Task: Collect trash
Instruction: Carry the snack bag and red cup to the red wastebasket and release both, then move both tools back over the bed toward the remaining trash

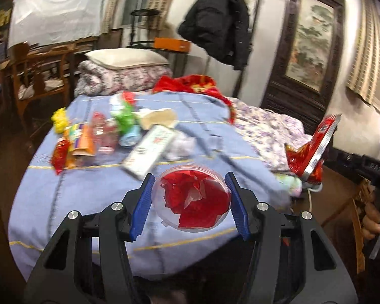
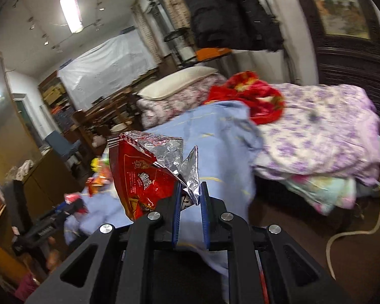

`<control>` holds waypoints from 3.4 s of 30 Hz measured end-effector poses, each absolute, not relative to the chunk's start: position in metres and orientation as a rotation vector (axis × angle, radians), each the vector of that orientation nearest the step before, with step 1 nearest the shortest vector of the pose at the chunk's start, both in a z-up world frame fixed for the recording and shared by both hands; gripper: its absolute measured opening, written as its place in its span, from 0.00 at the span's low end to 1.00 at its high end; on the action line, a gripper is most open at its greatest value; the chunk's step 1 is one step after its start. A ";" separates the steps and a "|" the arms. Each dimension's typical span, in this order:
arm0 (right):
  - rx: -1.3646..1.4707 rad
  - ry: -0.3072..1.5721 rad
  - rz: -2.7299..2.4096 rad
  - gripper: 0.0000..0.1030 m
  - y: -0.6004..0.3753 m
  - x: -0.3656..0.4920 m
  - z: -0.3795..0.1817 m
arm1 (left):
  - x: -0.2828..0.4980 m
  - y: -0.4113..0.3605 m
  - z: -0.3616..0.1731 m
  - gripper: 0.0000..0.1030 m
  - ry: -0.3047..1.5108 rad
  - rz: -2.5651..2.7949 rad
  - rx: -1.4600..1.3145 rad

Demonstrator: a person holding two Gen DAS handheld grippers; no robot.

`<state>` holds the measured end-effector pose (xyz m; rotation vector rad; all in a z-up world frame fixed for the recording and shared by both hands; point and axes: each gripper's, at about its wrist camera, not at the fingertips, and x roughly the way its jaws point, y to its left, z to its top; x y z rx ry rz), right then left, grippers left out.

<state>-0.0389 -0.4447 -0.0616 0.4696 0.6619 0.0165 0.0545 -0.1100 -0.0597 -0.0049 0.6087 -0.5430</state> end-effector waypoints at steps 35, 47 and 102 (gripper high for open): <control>0.671 0.907 -0.442 0.58 -0.617 -0.168 -0.267 | -0.018 -0.423 -0.167 0.82 0.868 -0.995 0.499; 0.594 0.804 -0.374 0.72 -0.586 -0.146 -0.207 | 0.003 -0.375 -0.128 0.87 0.801 -0.865 0.378; 0.186 0.715 -0.113 0.94 -0.302 0.098 -0.138 | 0.232 0.040 -0.126 0.93 0.785 -0.001 -0.094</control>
